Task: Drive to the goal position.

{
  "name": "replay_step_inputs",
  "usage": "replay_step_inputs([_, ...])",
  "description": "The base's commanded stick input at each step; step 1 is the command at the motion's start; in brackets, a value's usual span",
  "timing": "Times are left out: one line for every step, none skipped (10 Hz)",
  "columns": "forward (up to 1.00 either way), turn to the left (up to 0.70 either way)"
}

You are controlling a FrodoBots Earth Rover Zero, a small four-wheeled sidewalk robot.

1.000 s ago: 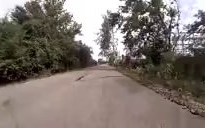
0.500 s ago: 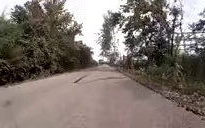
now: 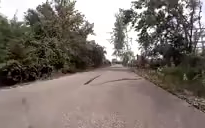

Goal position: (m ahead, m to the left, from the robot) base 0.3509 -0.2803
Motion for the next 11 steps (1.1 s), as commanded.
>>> replay_step_inputs([0.70,0.00])
replay_step_inputs([0.70,0.00])
replay_step_inputs([0.70,0.00])
replay_step_inputs([0.70,0.00])
replay_step_inputs([0.45,0.00])
replay_step_inputs([0.04,0.00])
replay_step_inputs([0.00,0.00])
replay_step_inputs([0.00,0.00])
replay_step_inputs([0.00,0.00])
replay_step_inputs([0.00,0.00])
replay_step_inputs([0.00,0.00])
